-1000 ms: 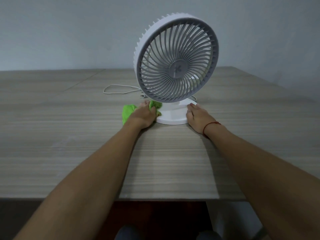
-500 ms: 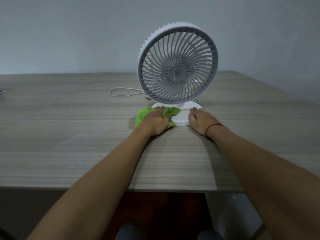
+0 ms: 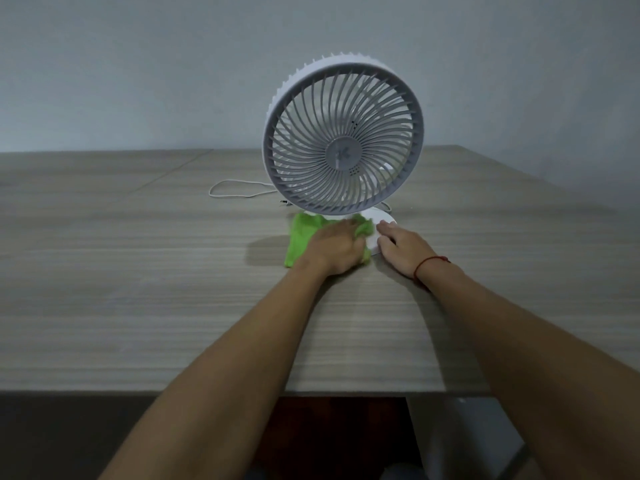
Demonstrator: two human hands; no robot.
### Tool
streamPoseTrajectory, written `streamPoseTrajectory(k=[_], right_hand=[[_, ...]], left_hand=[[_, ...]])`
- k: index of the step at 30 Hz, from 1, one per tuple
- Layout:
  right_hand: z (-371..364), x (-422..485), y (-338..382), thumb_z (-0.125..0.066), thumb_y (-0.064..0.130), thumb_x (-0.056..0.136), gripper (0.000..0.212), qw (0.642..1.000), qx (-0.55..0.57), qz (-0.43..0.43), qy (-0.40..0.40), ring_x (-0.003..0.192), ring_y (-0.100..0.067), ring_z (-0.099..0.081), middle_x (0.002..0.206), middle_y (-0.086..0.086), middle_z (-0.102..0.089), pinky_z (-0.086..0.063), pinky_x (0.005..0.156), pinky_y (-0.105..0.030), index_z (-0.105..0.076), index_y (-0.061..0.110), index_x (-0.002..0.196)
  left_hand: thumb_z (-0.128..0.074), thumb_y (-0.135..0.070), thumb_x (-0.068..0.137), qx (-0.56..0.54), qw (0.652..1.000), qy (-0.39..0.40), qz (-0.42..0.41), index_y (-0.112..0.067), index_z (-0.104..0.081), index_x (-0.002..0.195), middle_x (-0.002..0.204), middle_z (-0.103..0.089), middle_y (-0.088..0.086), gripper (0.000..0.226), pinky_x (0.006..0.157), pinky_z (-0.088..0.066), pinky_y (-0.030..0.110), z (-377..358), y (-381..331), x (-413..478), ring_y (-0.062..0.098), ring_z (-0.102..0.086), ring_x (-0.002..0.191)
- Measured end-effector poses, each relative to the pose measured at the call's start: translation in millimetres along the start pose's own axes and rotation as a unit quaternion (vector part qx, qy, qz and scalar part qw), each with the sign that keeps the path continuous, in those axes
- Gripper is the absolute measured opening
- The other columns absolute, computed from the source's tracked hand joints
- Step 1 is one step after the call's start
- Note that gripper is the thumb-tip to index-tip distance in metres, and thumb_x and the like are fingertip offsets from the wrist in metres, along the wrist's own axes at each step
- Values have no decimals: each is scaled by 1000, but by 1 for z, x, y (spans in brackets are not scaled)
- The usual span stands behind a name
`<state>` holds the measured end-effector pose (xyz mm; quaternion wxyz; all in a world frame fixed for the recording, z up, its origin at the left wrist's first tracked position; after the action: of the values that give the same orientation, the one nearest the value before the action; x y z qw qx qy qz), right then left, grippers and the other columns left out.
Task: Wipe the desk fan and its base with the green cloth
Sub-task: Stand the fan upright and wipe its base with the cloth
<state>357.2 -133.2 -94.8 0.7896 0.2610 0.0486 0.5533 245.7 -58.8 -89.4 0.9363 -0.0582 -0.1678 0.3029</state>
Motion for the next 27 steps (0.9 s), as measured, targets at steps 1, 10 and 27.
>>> streamPoseTrajectory(k=[1, 10, 27], right_hand=[[1, 0, 0, -35, 21, 97, 47, 1000, 2, -3, 2, 141, -26, -33, 155, -9, -33, -26, 113, -30, -40, 13, 143], [-2, -3, -2, -35, 19, 97, 41, 1000, 4, -1, 4, 130, -35, -41, 143, -20, -43, -31, 104, -36, -46, 0, 131], [7, 2, -6, -21, 70, 84, 80, 961, 237, -141, 5, 112, -25, -54, 128, -11, -59, -34, 89, -33, -60, 14, 125]], left_hand=[[-30, -30, 98, -4, 1000, -4, -21, -14, -39, 143, 150, -42, 10, 48, 114, -29, 33, -2, -10, -2, 23, -39, 138], [-26, -30, 99, -32, 998, 26, 48, -22, -44, 140, 145, -48, 9, 46, 115, -28, 35, 14, 44, -1, 26, -43, 134], [-33, -32, 99, -102, 995, 9, 11, -9, -32, 146, 156, -31, 11, 52, 118, -15, 33, -2, -10, -5, 23, -23, 146]])
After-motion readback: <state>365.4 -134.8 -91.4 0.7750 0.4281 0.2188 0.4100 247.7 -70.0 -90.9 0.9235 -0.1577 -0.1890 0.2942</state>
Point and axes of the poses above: each hand's wrist, its own x-axis towards the middle knuckle, its own z-axis out of the back of the hand, y = z × x, the point moved 4 cm from there along x, towards the middle knuckle
